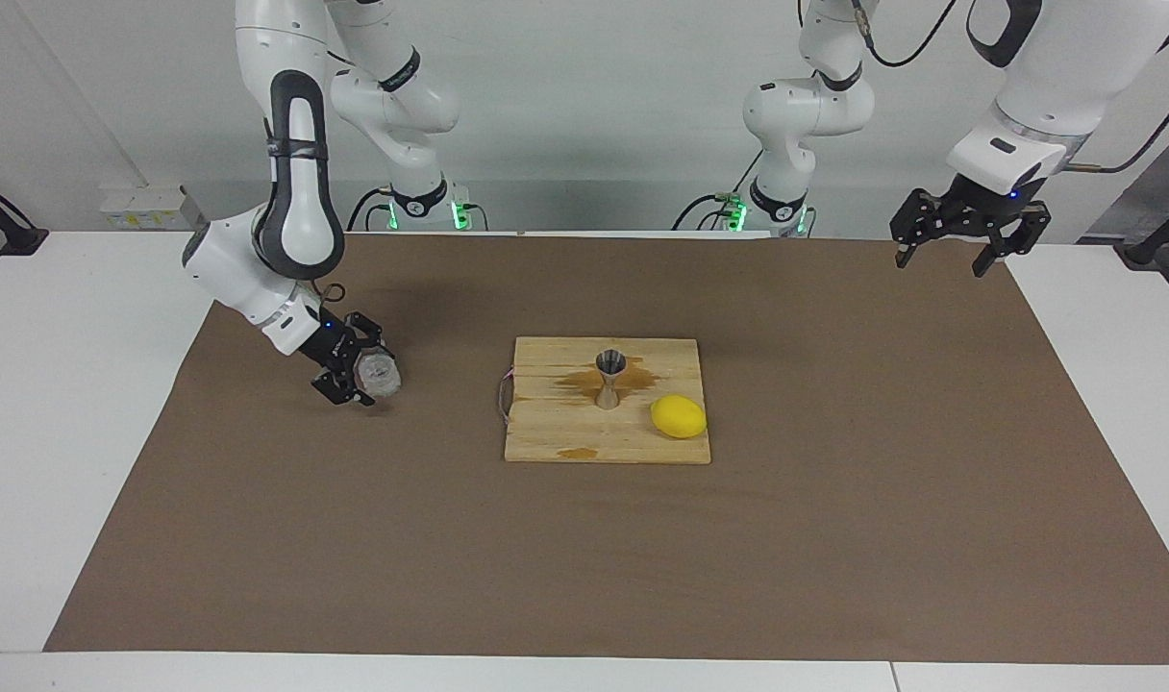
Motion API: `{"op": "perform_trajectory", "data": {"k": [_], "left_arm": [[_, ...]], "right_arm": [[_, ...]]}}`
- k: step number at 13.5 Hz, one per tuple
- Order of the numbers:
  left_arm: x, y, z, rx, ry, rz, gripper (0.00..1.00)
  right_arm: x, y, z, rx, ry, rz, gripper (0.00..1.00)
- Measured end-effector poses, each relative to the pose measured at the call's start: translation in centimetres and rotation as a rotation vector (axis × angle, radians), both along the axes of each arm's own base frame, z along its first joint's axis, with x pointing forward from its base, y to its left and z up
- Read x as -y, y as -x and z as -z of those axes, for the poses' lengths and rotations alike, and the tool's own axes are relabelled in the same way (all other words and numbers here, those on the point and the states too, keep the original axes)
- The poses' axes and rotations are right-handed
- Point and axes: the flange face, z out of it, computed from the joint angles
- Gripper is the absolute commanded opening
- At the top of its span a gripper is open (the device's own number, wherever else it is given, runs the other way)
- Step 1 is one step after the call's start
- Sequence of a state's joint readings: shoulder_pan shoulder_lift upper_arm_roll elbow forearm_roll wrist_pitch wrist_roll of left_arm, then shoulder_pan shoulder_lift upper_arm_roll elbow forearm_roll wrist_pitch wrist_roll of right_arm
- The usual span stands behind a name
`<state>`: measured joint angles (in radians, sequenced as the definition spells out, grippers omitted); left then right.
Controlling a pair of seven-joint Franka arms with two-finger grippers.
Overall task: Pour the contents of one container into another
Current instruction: 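Lower the white cup onto the table beside the board with the right gripper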
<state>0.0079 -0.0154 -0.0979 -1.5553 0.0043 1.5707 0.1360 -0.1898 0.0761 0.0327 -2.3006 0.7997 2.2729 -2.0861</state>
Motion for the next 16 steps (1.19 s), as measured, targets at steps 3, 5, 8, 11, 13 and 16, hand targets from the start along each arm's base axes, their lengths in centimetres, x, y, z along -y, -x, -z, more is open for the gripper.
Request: {"op": "perform_trajectory", "data": {"k": [3,5,8,11,13,16], "left_arm": [[0.0,0.0,0.0,0.000,0.000,0.000,1.00],[0.0,0.0,0.0,0.000,0.000,0.000,1.00],[0.0,0.0,0.0,0.000,0.000,0.000,1.00],[0.0,0.0,0.0,0.000,0.000,0.000,1.00],[0.0,0.0,0.0,0.000,0.000,0.000,1.00],[0.0,0.0,0.0,0.000,0.000,0.000,1.00]], "right_arm": [[0.0,0.0,-2.9,-0.010,0.020,0.063,1.00],[0.1,-0.3,-5.7,-0.011,0.087,0.063,1.00],[-0.5,-1.0,-11.4,-0.067,0.206,0.128,1.00],[-2.0,-1.5,-16.3,-0.135,0.242,0.263,1.00],[-2.4,-1.9,-18.2,-0.154,0.232,0.344,1.00],[-3.2,-2.2,-20.0,-0.226,0.230,0.462,1.00]]}}
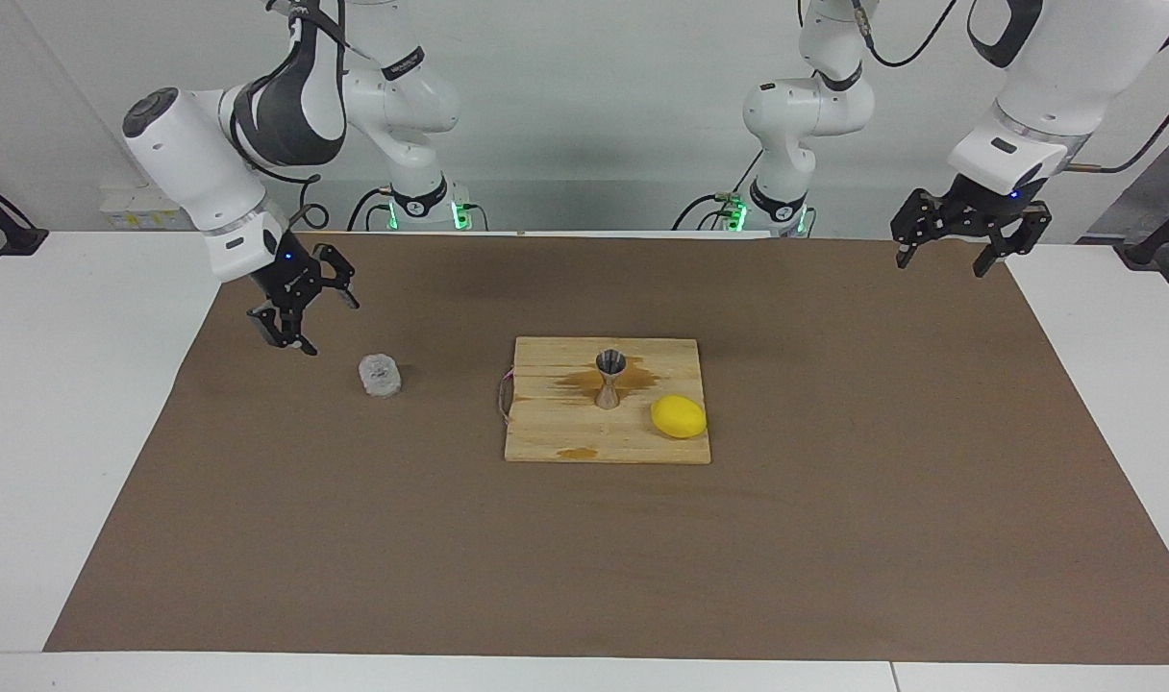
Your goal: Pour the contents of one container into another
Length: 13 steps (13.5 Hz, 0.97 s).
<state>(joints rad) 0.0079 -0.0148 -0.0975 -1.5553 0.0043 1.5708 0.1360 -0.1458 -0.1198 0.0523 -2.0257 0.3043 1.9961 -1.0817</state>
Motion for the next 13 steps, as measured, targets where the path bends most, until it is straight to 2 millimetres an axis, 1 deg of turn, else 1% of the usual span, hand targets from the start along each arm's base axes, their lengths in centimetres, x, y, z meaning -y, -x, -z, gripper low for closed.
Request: {"op": "perform_trajectory", "data": {"k": [2,6,10,13], "left_arm": [[0.0,0.0,0.0,0.000,0.000,0.000,1.00],[0.0,0.0,0.0,0.000,0.000,0.000,1.00],[0.0,0.0,0.0,0.000,0.000,0.000,1.00],[0.0,0.0,0.0,0.000,0.000,0.000,1.00]], "right_arm": [[-0.9,-0.2,-1.9,-0.037,0.041,0.094,1.00],[-4.9,-0.7,-5.1,-0.054,0.100,0.310,1.00],[-7.2,-0.5,-7.0,-0.091,0.119,0.550,1.00],[-8.1,-0.5,-8.4,-0.090,0.138,0.751,1.00]]}}
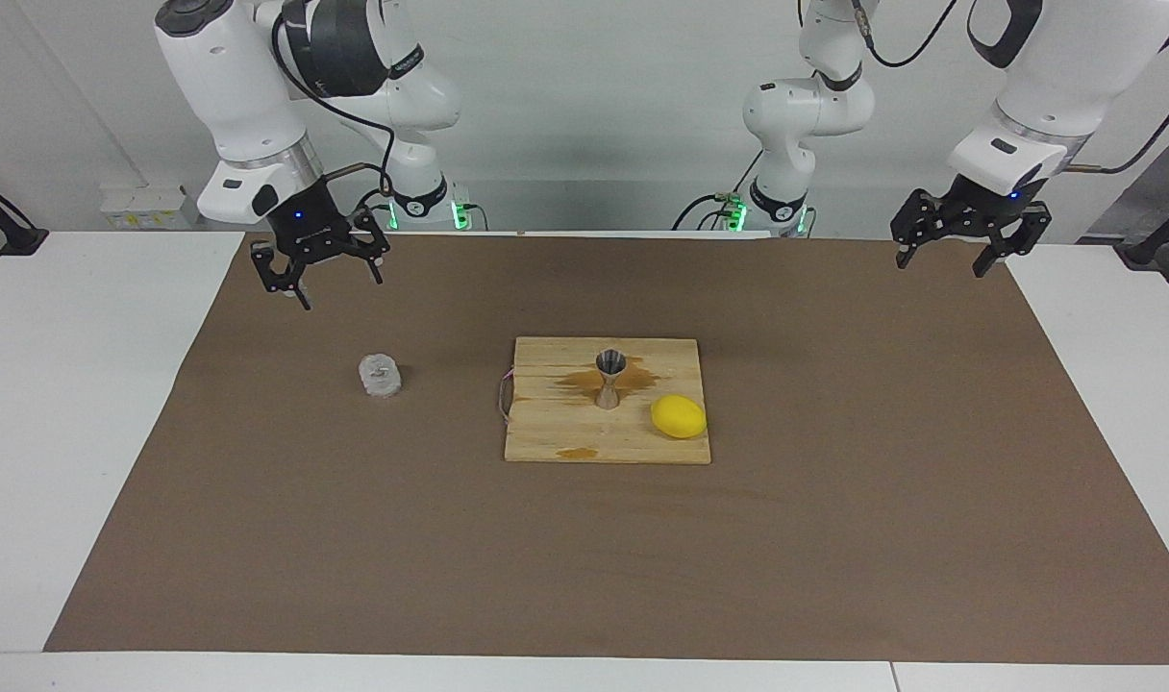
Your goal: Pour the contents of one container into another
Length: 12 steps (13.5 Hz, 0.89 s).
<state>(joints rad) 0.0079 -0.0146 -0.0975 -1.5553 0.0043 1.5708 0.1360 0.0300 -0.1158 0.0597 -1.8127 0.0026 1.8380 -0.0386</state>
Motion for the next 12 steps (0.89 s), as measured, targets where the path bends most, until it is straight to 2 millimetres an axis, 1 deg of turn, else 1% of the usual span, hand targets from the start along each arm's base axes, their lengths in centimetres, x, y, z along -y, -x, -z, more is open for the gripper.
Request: {"op": "perform_trajectory", "data": {"k": [4,7,10,12], "left_arm": [[0.0,0.0,0.0,0.000,0.000,0.000,1.00],[0.0,0.0,0.0,-0.001,0.000,0.000,1.00],[0.0,0.0,0.1,-0.001,0.000,0.000,1.00],[0.0,0.0,0.1,-0.001,0.000,0.000,1.00]], "right_arm": [[0.4,-0.2,-1.7,-0.038,0.006,0.189,1.00],[0.9,-0.6,-3.3,-0.057,0.003,0.244,1.00],[1.2,-0.9,-3.6,-0.093,0.008,0.259,1.00],[1.3,-0.7,-3.5,-0.132,0.015,0.267,1.00]]}}
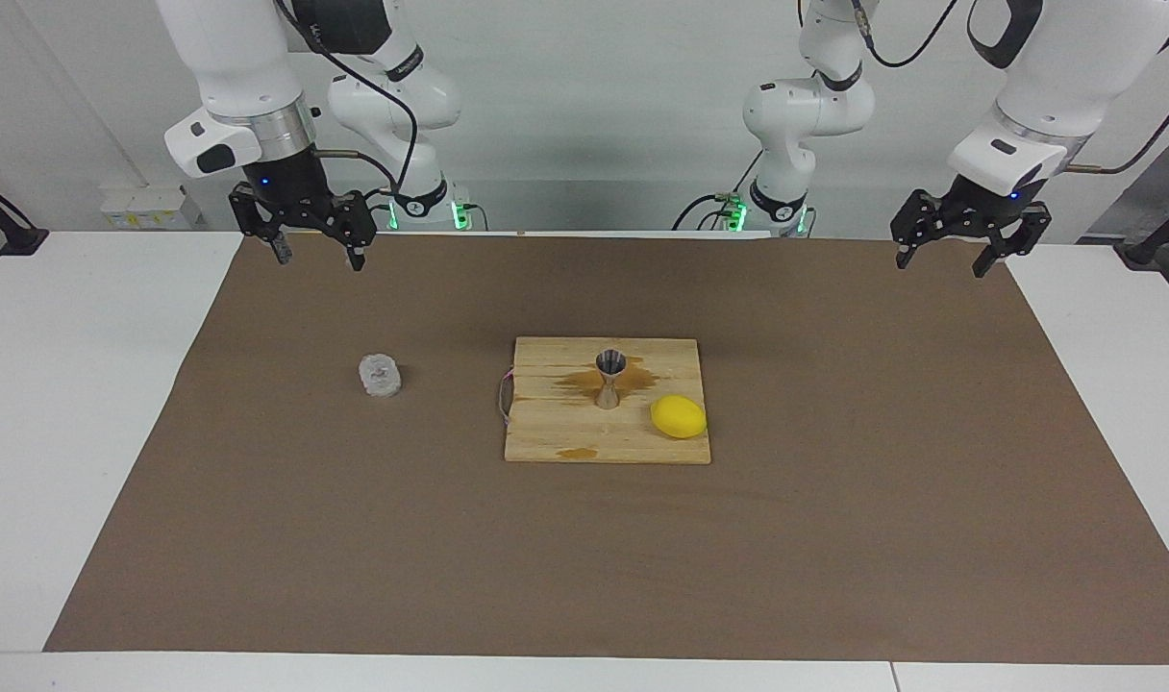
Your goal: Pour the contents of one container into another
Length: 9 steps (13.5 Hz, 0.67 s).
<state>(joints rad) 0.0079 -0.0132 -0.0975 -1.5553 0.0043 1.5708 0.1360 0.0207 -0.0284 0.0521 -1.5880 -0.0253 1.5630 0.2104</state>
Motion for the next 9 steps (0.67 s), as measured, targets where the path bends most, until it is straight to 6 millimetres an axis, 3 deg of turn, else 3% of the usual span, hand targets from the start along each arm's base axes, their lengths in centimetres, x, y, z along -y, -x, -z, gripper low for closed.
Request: {"op": "perform_trajectory", "data": {"k": [9], "left_arm": [[0.00,-0.11,0.20,-0.004,0.000,0.000,1.00]], "right_arm": [[0.62,0.55,0.44,-0.053,0.003,0.007,1.00]]}}
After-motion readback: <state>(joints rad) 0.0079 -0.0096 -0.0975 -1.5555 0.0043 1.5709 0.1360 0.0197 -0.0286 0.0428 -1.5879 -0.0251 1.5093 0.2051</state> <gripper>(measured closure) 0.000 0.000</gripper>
